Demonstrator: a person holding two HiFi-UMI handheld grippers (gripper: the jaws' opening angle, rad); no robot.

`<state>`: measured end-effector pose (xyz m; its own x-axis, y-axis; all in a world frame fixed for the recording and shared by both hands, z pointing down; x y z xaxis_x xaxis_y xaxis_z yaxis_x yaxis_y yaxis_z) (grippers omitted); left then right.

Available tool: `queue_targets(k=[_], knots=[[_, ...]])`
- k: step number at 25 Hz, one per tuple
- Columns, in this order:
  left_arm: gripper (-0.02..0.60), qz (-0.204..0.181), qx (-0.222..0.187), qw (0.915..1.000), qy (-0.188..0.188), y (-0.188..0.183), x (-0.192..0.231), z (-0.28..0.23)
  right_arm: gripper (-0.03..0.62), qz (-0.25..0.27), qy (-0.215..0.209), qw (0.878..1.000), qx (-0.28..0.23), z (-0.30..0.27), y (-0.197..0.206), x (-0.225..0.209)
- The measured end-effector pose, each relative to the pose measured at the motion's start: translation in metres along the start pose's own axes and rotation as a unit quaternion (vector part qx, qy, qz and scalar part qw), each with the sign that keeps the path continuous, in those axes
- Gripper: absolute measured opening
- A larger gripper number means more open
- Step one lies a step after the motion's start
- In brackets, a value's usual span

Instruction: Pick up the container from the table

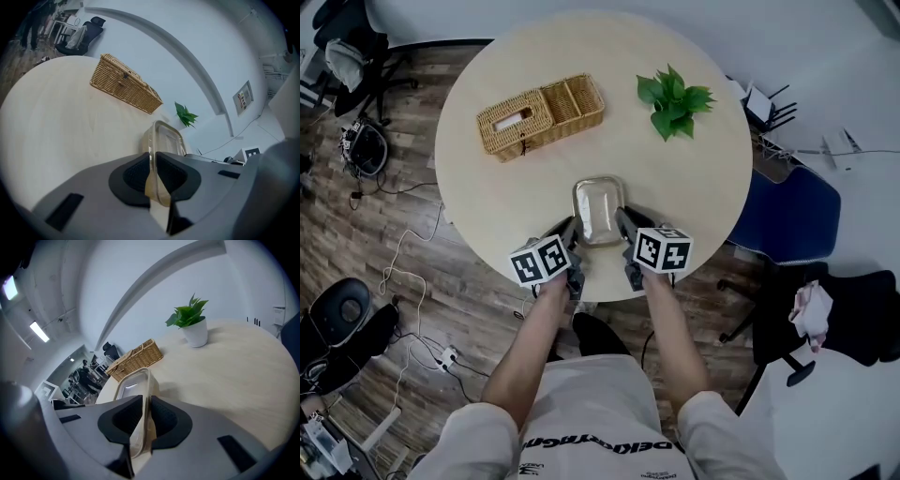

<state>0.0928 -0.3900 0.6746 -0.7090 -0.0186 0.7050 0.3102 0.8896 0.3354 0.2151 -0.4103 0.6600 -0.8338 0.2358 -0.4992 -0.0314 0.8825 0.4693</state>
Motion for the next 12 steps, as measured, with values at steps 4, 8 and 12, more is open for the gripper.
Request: queue_targets(k=[4, 8, 12], knots=[[0.055, -0.025, -0.003, 0.9997, 0.000, 0.001, -0.010, 0.025, 0.084, 0.007, 0.004, 1.000, -0.020, 0.017, 0.003, 0.022], [0.055, -0.052, -0.009, 0.9985, 0.013, 0.005, -0.022, 0.057, 0.084, 0.020, 0.006, 0.999, -0.042, 0.042, 0.009, 0.051], [0.054, -0.070, -0.018, 0.9971, 0.025, 0.012, -0.031, 0.092, 0.084, 0.029, 0.011, 0.997, -0.063, 0.062, 0.020, 0.080]])
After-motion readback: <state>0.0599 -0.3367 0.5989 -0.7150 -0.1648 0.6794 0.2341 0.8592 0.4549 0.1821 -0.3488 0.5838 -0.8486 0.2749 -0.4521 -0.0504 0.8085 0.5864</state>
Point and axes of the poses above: the fingertips, and each gripper's own axes: z backward along the fingers, x to its left, y out of its underside, the point moved 1 cm from there along z, backward along the fingers, and after that the axes turned 13 degrees about x, right-handed, at the moved point
